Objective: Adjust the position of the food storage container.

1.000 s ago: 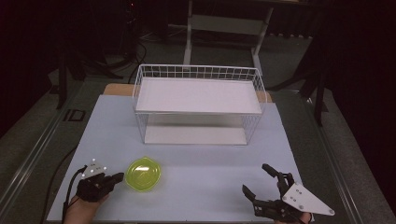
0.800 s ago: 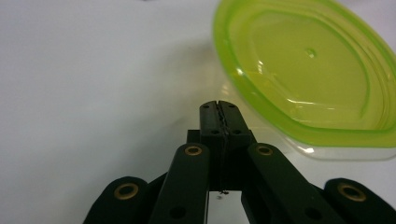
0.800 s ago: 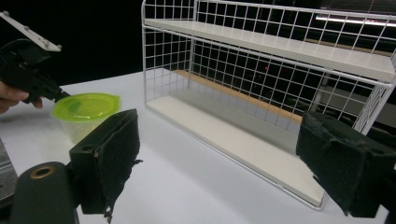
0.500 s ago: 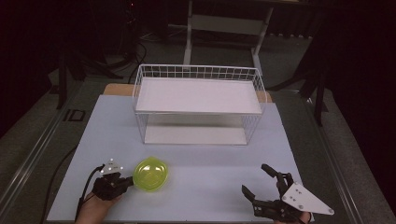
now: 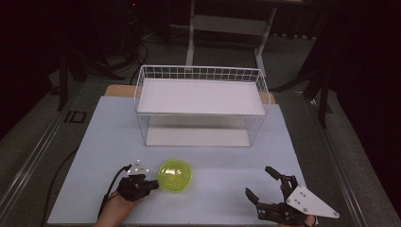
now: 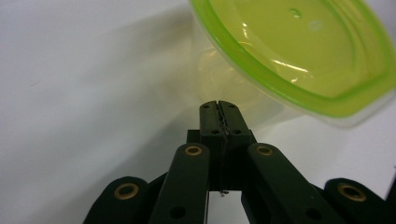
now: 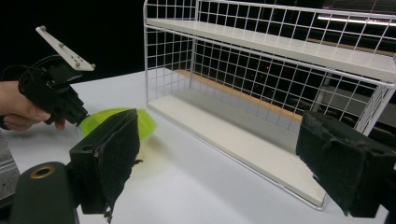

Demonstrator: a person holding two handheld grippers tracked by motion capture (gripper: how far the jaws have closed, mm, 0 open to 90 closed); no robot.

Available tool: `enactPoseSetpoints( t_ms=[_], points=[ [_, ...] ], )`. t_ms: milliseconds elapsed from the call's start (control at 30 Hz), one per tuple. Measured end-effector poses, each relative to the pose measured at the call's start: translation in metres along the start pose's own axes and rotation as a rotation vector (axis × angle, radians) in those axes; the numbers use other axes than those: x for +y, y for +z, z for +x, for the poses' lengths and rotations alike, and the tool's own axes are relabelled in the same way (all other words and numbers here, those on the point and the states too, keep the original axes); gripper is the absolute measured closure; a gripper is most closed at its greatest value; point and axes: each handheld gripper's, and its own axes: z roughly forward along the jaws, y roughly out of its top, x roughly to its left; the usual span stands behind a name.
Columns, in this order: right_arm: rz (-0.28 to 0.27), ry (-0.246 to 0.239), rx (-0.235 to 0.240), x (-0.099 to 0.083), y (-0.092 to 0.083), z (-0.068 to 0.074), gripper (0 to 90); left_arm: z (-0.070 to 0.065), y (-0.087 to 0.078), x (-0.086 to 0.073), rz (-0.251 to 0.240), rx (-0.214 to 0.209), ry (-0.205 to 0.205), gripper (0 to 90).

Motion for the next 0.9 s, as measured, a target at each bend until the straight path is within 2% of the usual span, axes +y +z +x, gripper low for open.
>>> enactPoseSetpoints(
  t_ms=[100, 300, 367, 500, 600, 767, 900],
  points=[
    [-0.001, 0.0, 0.002, 0.0, 0.0, 0.0, 13.5, 0.001, 0.0, -0.001, 0.0, -0.007, -0.026, 90.0],
    [-0.003, 0.002, 0.0, 0.0, -0.001, 0.0, 13.5, 0.003, -0.008, -0.006, -0.024, 0.025, -0.059, 90.0],
    [-0.002, 0.004, 0.0, 0.0, 0.0, 0.0, 13.5, 0.002, -0.006, -0.006, -0.021, 0.014, -0.066, 90.0],
    [0.0, 0.0, 0.005, 0.001, 0.0, 0.001, 13.5, -0.005, 0.0, -0.001, -0.009, -0.01, -0.051, 90.0],
    [0.0, -0.006, 0.01, 0.001, 0.0, 0.001, 13.5, -0.01, 0.006, 0.003, -0.009, -0.03, -0.06, 90.0],
    [-0.001, -0.006, 0.012, 0.001, -0.002, 0.001, 13.6, -0.026, 0.021, 0.009, 0.022, -0.071, -0.024, 90.0],
    [-0.007, -0.007, 0.009, 0.001, -0.003, -0.001, 13.6, -0.037, 0.031, 0.019, 0.021, -0.094, -0.005, 90.0]
  ],
)
